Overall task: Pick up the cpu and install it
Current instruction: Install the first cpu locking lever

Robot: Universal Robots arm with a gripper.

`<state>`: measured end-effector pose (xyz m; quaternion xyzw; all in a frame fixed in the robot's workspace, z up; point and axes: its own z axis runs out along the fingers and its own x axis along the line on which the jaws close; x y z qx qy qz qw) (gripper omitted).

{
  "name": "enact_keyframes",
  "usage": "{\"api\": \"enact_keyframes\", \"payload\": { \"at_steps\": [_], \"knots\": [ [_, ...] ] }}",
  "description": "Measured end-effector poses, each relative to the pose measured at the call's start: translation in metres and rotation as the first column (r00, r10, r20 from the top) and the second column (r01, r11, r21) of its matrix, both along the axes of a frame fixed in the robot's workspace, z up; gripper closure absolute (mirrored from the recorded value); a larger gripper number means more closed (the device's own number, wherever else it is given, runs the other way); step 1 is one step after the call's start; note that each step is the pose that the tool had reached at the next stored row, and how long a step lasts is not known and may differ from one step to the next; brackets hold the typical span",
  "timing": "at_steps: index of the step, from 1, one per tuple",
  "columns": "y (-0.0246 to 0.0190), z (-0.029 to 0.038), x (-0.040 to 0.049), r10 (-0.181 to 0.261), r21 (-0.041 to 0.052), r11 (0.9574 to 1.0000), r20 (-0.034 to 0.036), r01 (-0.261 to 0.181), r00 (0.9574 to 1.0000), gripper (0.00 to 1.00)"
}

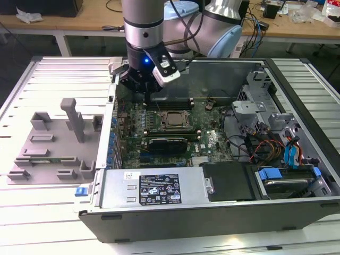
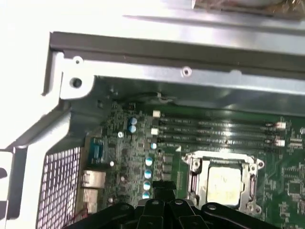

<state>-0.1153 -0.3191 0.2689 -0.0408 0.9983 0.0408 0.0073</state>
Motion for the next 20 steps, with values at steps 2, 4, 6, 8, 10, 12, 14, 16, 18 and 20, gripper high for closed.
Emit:
{"api": "enact_keyframes", "payload": {
  "at_steps": [2,4,6,8,10,12,14,16,18,20],
  "knots": [
    [0.0000,-0.0002,-0.0001,0.000,0.0172,0.9999,0.0007,0.000,1.0000,0.89],
    [0.0000,-0.0002,-0.0002,0.000,0.0431,0.9991,0.0019,0.000,1.0000,0.89],
    [0.0000,-0.0006,-0.0003,0.000,0.0642,0.9979,0.0025,0.000,1.0000,0.89],
    [0.0000,-0.0013,-0.0005,0.000,0.0846,0.9964,0.0026,0.000,1.0000,0.89],
    [0.0000,-0.0022,-0.0006,0.000,0.1058,0.9944,0.0028,0.000,1.0000,0.89],
    [0.0000,-0.0030,-0.0006,0.000,0.1130,0.9936,0.0031,0.000,1.0000,0.89],
    [0.0000,-0.0075,0.0002,0.000,0.1195,0.9928,0.0031,0.000,1.0000,0.89],
    [0.0000,-0.0090,0.0043,-0.001,0.1233,0.9924,0.0029,0.000,1.0000,0.89],
    [0.0000,-0.0102,0.0106,-0.001,0.1247,0.9922,0.0029,0.001,1.0000,0.89],
    [-0.0003,-0.0112,0.0273,-0.002,0.1248,0.9922,0.0013,0.002,1.0000,0.89]
  ]
}}
